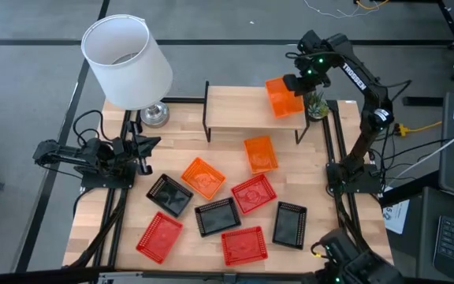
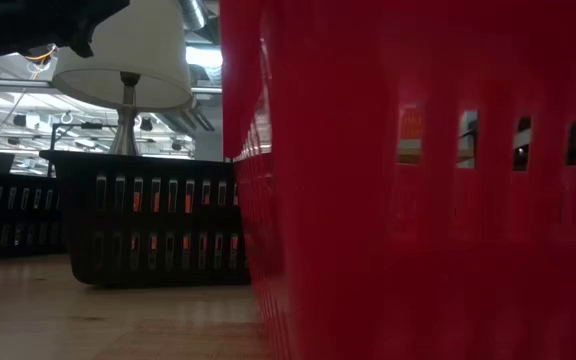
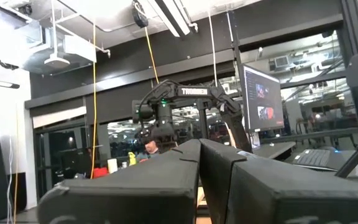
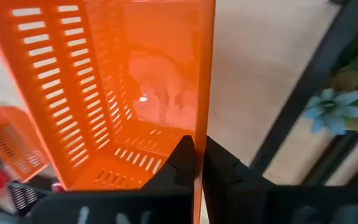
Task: Stack baskets on shelf by color
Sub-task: Put the right orange bin on the shelf, then stack the right orange bin on the other orange bin on the shelf
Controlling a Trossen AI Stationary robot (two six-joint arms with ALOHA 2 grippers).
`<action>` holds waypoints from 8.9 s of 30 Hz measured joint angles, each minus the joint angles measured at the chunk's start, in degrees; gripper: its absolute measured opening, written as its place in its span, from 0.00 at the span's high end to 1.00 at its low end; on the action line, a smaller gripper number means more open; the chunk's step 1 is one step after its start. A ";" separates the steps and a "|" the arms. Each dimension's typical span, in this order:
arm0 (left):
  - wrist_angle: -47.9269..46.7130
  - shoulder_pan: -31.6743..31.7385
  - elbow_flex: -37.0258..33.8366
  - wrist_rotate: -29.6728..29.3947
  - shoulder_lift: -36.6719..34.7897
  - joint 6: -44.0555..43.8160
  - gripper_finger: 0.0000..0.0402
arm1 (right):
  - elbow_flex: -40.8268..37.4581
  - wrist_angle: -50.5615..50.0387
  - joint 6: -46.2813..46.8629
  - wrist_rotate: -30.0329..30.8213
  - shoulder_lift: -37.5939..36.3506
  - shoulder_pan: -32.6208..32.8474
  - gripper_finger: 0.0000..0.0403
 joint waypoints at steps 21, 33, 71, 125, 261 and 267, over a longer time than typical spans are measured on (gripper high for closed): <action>-1.14 0.00 0.00 -0.15 0.00 -2.83 1.00 | -8.87 -0.30 0.03 -0.85 -0.83 -0.97 0.90; -1.14 -0.01 0.00 -0.20 0.00 -2.81 1.00 | -8.46 0.35 -1.66 -0.76 -7.46 -2.96 0.85; -1.16 -0.01 0.00 -0.15 0.00 -2.77 1.00 | -8.39 19.93 -31.65 12.92 -0.03 24.08 0.96; -1.20 -0.01 0.00 -0.11 0.02 -2.77 1.00 | -19.90 8.45 -22.40 4.46 1.14 52.26 0.99; -2.67 -0.01 0.00 -0.15 0.00 -2.35 1.00 | 4.71 0.16 -23.45 60.49 -1.26 43.32 1.00; -2.88 -0.01 0.00 -0.17 0.01 -2.33 1.00 | 2.06 -0.34 -21.51 55.53 -7.70 43.33 1.00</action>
